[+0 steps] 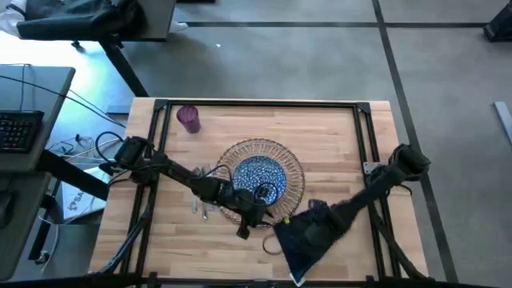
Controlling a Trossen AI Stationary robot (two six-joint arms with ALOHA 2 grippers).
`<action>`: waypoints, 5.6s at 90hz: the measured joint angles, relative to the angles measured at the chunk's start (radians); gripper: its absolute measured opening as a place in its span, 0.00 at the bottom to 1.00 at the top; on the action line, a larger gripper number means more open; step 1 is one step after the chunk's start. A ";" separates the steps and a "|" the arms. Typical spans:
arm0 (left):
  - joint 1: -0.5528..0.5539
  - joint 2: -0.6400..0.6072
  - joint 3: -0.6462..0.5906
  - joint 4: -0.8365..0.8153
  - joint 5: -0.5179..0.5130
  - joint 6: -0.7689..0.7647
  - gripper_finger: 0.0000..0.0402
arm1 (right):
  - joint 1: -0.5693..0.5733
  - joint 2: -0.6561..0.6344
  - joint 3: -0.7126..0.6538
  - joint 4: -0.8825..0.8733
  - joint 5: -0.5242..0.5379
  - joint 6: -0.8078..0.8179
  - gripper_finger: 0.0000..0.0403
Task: Set table place
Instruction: Fold the blue napkin
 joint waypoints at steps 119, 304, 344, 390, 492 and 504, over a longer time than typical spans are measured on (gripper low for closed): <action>-0.042 -0.144 0.001 -0.036 -0.477 0.042 0.23 | 0.121 -0.328 0.055 -0.242 0.775 0.351 0.00; 0.126 0.014 0.000 0.311 -0.128 -0.217 0.28 | 0.153 -0.125 0.158 -0.174 0.829 0.247 0.00; 0.125 -0.078 0.034 0.273 -0.164 -0.045 0.00 | 0.170 -0.125 0.157 -0.138 0.859 0.168 0.00; 0.055 -0.268 0.198 0.009 -0.246 0.239 0.00 | 0.173 -0.124 0.258 -0.166 1.065 0.103 0.00; -0.041 -0.402 0.027 -0.783 -0.681 -0.146 0.00 | 0.144 -0.125 0.222 -0.799 0.746 1.047 0.00; -0.018 -0.402 -0.134 -0.406 -0.431 -0.095 0.02 | 0.148 -0.140 0.186 -0.784 0.588 1.090 0.00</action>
